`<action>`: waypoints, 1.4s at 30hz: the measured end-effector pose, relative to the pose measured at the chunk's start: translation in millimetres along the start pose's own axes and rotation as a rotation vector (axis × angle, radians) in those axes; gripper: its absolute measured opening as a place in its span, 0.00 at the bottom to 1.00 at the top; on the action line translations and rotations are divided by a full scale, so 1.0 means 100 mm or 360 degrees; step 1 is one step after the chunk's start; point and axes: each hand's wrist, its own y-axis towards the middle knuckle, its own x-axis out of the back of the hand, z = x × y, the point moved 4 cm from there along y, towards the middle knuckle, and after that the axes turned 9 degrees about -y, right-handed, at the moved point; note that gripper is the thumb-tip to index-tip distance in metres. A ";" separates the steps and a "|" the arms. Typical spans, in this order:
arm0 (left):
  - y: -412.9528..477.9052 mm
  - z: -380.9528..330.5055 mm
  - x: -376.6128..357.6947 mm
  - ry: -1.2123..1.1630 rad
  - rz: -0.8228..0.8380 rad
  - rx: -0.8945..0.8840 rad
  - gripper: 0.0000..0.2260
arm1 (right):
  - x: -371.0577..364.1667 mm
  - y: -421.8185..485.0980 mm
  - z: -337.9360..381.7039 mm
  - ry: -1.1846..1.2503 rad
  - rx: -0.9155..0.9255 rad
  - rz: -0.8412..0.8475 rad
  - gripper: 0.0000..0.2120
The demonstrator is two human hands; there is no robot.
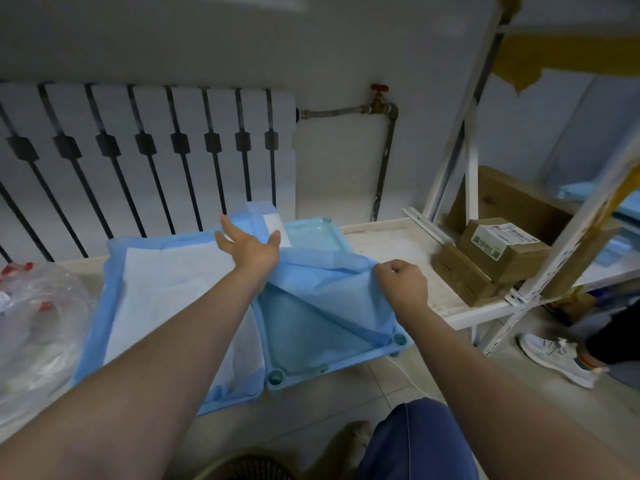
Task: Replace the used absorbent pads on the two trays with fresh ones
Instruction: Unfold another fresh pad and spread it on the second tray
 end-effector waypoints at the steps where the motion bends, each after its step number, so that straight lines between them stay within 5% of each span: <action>1: -0.06 0.09 -0.04 0.0052 0.0020 0.0091 0.40 | 0.01 -0.02 -0.01 0.0092 -0.0047 0.0009 0.09; 5: -0.25 0.36 -0.26 0.0134 0.0115 0.0433 0.35 | 0.01 -0.14 0.08 0.0453 -0.0134 0.0306 0.09; 9: -0.34 0.38 -0.39 -0.0271 0.0195 0.0622 0.40 | -0.05 -0.32 0.18 0.0412 0.0216 0.0796 0.07; 14: -0.30 0.35 -0.22 -0.0187 0.0292 0.0483 0.43 | -0.12 -0.51 0.25 0.0278 0.0345 0.1180 0.10; 18: -0.22 0.32 0.04 0.0265 0.0288 0.0271 0.33 | -0.27 -0.66 0.28 0.0257 0.0268 0.1527 0.12; 20: -0.19 0.30 0.17 0.0498 0.0261 0.0170 0.29 | -0.35 -0.67 0.36 0.0173 0.0282 0.1450 0.17; 23: -0.17 0.20 0.39 0.0783 0.0229 -0.0007 0.29 | -0.52 -0.55 0.41 0.0005 0.0230 0.0985 0.16; 26: -0.19 0.01 0.61 0.1108 0.0147 -0.0285 0.31 | -0.67 -0.46 0.41 -0.0556 0.0453 0.0752 0.16; 29: -0.16 -0.10 0.81 0.1294 0.0051 -0.0456 0.32 | -0.80 -0.50 0.41 -0.0801 0.0513 0.0812 0.08; 32: -0.10 -0.11 1.03 0.1380 -0.0008 -0.0463 0.32 | -0.90 -0.64 0.49 -0.1022 0.0577 0.0861 0.25; 42: 0.15 0.39 1.79 0.1407 -0.0041 -0.0261 0.29 | -1.37 -0.95 0.55 -0.1243 0.0243 0.0949 0.41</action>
